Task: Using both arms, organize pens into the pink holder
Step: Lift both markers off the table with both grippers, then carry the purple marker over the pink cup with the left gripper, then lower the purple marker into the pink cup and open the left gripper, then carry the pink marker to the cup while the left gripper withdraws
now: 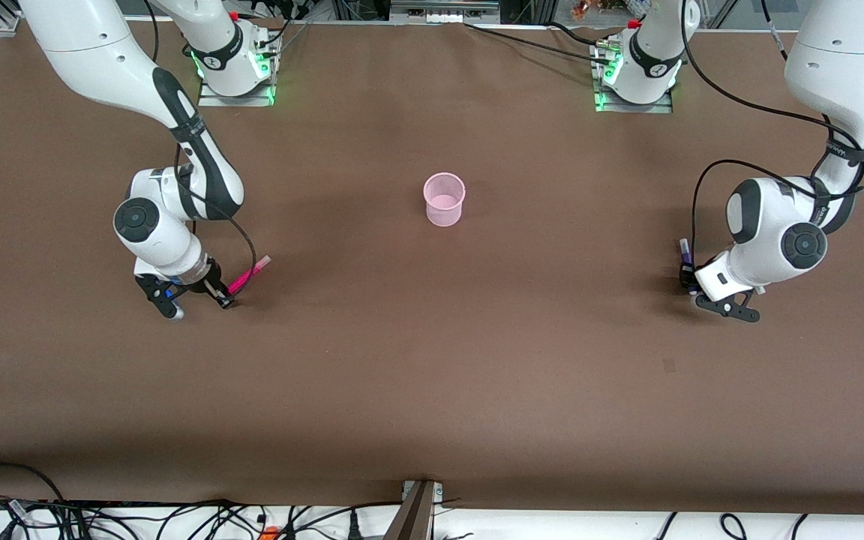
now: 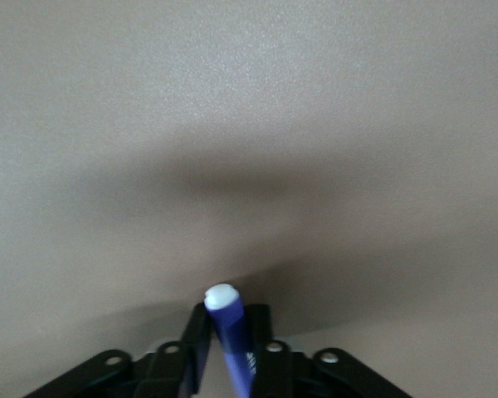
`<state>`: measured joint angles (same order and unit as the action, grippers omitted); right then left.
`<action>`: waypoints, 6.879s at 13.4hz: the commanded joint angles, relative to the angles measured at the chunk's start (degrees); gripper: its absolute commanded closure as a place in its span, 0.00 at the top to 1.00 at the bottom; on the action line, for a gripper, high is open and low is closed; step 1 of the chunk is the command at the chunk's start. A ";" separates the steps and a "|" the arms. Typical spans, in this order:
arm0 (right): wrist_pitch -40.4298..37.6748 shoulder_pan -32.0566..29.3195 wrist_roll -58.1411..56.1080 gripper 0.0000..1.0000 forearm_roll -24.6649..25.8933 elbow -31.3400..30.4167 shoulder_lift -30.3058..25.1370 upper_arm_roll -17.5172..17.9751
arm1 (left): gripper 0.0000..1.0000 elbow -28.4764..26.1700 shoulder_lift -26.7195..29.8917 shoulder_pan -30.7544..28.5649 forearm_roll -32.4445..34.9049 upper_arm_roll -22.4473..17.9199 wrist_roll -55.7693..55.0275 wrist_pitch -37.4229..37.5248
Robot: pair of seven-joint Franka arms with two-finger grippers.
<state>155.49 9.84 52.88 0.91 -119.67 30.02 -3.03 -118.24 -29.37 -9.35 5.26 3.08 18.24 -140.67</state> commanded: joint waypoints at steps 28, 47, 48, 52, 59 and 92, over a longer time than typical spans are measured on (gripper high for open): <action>-36.05 9.32 12.60 0.00 0.67 16.31 -6.64 0.92 | 0.00 8.83 0.45 1.15 -69.54 36.74 88.76 18.73; -38.16 9.41 13.21 0.00 1.46 16.40 -7.16 1.00 | 1.00 1.34 3.34 6.11 -82.87 36.56 92.30 13.05; -39.11 9.84 14.18 0.00 1.46 16.40 -7.95 1.18 | 1.00 1.96 4.05 5.66 -81.91 36.56 87.54 13.14; -47.27 14.49 20.49 0.00 1.46 21.82 -8.57 1.18 | 1.00 3.80 4.23 4.61 -68.41 35.86 65.49 13.84; -56.69 24.50 35.77 0.00 4.09 29.75 -7.17 1.09 | 1.00 15.55 1.60 1.88 -39.05 27.09 37.61 24.27; -64.79 54.14 65.78 0.00 34.42 47.60 14.45 0.30 | 1.00 16.01 33.06 9.44 -4.29 -2.20 -16.66 38.17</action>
<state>92.11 62.47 117.03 34.28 -74.46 42.47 -2.03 -102.08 2.69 0.09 1.44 0.45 2.37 -104.93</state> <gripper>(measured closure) 0.824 0.000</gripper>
